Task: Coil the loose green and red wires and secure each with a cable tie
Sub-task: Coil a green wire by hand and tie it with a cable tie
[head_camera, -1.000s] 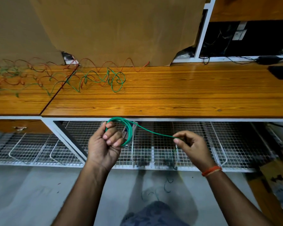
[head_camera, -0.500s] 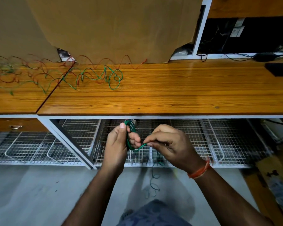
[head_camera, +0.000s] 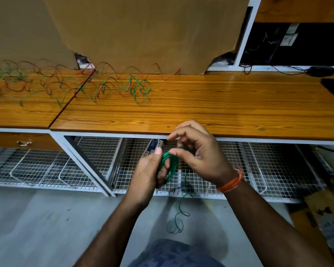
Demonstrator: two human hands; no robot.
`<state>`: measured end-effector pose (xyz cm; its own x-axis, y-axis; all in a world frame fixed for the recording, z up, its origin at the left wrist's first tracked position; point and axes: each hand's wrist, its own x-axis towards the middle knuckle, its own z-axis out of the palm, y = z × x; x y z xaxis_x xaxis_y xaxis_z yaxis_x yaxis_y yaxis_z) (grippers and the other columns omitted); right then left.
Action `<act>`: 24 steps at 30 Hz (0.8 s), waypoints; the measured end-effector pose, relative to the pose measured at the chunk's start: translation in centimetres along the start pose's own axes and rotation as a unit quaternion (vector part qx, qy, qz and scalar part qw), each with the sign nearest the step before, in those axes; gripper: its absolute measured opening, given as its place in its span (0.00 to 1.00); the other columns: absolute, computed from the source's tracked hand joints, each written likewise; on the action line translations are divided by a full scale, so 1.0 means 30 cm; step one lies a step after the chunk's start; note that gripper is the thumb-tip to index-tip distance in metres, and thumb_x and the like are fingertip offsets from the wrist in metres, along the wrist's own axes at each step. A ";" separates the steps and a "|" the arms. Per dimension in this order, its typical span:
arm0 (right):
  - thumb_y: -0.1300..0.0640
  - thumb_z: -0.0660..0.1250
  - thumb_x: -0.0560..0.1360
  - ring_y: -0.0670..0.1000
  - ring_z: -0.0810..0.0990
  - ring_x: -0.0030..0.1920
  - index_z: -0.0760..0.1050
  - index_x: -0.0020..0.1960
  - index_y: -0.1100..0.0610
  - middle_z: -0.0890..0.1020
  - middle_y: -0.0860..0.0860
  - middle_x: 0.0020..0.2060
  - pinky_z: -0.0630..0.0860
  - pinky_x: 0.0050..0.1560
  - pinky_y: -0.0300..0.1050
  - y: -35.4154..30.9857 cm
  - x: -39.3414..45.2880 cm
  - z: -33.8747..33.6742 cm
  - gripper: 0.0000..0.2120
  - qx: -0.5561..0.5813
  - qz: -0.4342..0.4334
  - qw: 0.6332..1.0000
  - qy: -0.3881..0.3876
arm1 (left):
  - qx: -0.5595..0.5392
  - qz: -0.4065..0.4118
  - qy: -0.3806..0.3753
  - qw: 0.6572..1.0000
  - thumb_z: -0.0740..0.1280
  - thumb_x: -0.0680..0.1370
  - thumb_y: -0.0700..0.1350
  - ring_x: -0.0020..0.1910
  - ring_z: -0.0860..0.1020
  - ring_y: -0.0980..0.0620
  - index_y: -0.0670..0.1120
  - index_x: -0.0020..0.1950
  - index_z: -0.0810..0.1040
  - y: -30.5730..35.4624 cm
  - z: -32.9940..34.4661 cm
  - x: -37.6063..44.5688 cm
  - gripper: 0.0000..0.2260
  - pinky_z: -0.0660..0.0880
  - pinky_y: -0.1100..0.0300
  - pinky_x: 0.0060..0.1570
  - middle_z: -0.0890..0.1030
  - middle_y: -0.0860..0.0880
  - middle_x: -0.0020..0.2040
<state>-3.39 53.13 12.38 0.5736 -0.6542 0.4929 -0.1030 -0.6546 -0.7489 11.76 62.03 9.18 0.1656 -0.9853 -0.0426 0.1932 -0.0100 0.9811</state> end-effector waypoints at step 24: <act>0.46 0.53 0.85 0.48 0.75 0.36 0.69 0.39 0.53 0.75 0.48 0.33 0.71 0.38 0.51 0.050 -0.093 0.104 0.19 -0.014 0.083 0.989 0.123 | -0.315 -0.099 -0.169 0.929 0.55 0.82 0.54 0.28 0.65 0.55 0.42 0.48 0.82 0.008 0.047 -0.008 0.21 0.63 0.59 0.34 0.68 0.51 0.27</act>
<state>-2.62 55.16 8.51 0.3313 -0.8240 0.4595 -0.2030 -0.5379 -0.8182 10.41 62.02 9.70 -0.2258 -0.9732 -0.0444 0.7325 -0.1996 0.6509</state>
